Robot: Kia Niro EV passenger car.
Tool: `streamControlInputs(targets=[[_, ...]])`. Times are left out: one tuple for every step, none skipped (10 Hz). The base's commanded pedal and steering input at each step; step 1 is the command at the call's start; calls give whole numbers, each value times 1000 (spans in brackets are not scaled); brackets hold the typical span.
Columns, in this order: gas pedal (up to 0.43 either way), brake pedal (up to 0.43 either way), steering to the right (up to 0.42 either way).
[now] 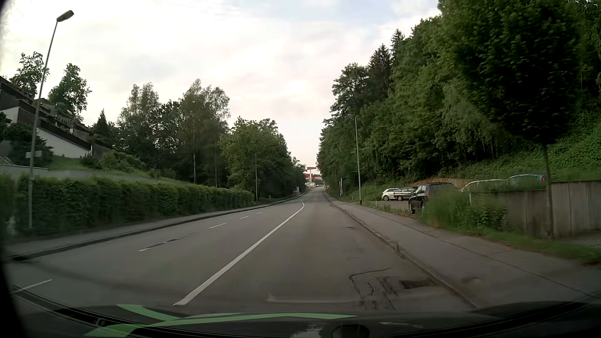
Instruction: Follow the waypoints while adhering to traffic rules and regulations
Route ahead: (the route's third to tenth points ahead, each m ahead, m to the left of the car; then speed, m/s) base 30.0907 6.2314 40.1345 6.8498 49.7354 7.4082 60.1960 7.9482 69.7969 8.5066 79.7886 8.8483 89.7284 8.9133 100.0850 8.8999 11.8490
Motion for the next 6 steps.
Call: streamControlInputs(targets=[[150,0,-8],[150,0,-8],[150,0,-9],[150,0,-9],[150,0,-7],[150,0,-7]])
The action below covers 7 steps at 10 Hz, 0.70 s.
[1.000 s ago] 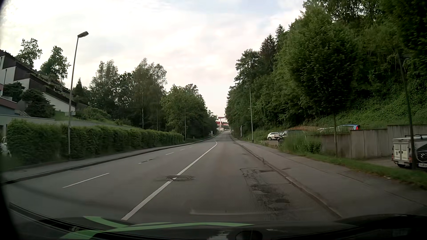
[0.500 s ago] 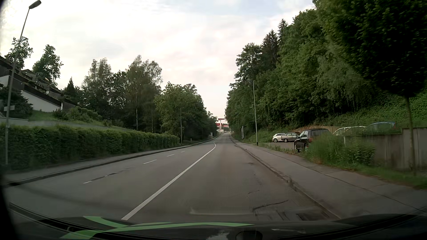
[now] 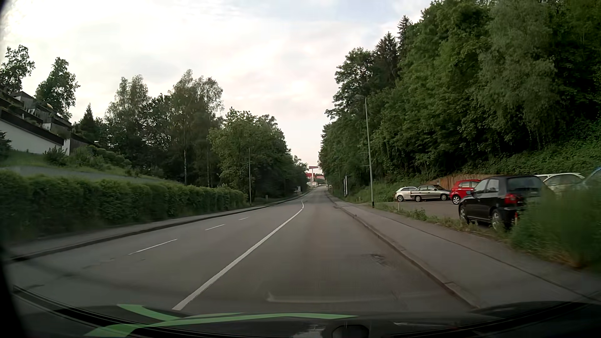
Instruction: Follow the waypoints while adhering to traffic rules and regulations
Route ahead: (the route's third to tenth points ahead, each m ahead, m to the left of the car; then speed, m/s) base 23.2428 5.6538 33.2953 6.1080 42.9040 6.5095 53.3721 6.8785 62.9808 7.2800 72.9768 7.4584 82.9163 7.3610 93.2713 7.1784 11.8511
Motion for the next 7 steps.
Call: streamControlInputs(targets=[[150,0,-7],[150,0,-6],[150,0,-6],[150,0,-6],[150,0,-6],[150,0,-6],[150,0,-6]])
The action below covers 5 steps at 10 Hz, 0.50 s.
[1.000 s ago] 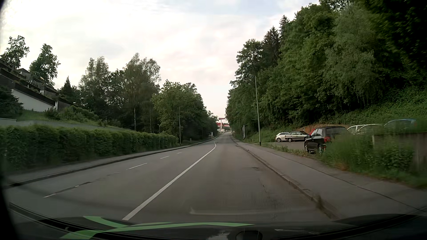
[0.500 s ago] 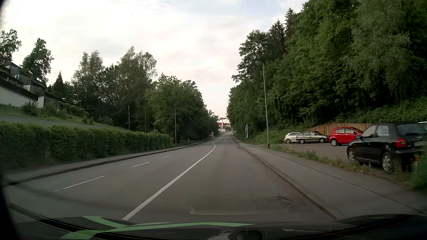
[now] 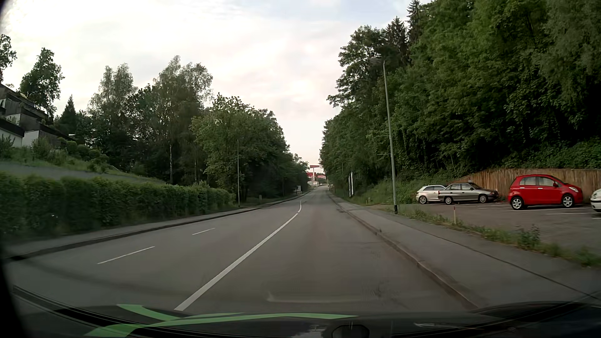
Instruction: Follow the waypoints while adhering to traffic rules and regulations
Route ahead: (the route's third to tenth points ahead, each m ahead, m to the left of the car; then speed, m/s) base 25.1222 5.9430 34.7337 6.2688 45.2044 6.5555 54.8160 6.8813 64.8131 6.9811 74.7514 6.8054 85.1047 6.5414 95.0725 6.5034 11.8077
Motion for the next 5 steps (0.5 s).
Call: streamControlInputs(targets=[[150,0,-6],[150,0,-6],[150,0,-6],[150,0,-6],[150,0,-6]])
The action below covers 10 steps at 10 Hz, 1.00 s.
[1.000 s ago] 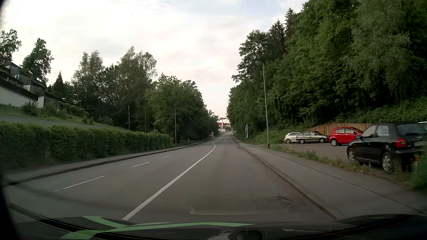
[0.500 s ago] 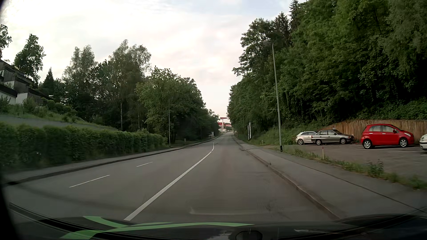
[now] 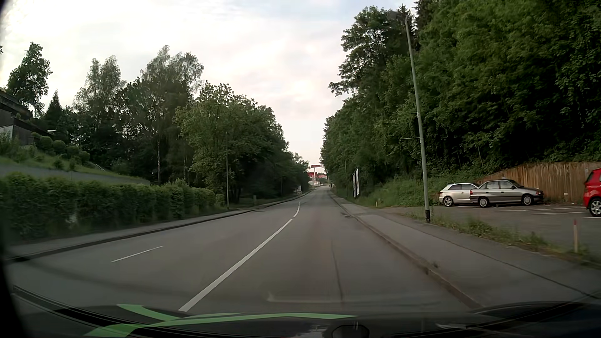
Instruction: Follow the waypoints while adhering to traffic rules and regulations
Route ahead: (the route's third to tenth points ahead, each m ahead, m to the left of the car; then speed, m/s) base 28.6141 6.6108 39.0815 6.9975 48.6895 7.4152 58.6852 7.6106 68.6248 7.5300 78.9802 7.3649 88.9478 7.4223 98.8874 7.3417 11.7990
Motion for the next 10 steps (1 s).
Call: streamControlInputs(targets=[[150,0,-5],[150,0,-5],[150,0,-5],[150,0,-4],[150,0,-5],[150,0,-4],[150,0,-4],[150,0,-4],[150,0,-4],[150,0,-4]])
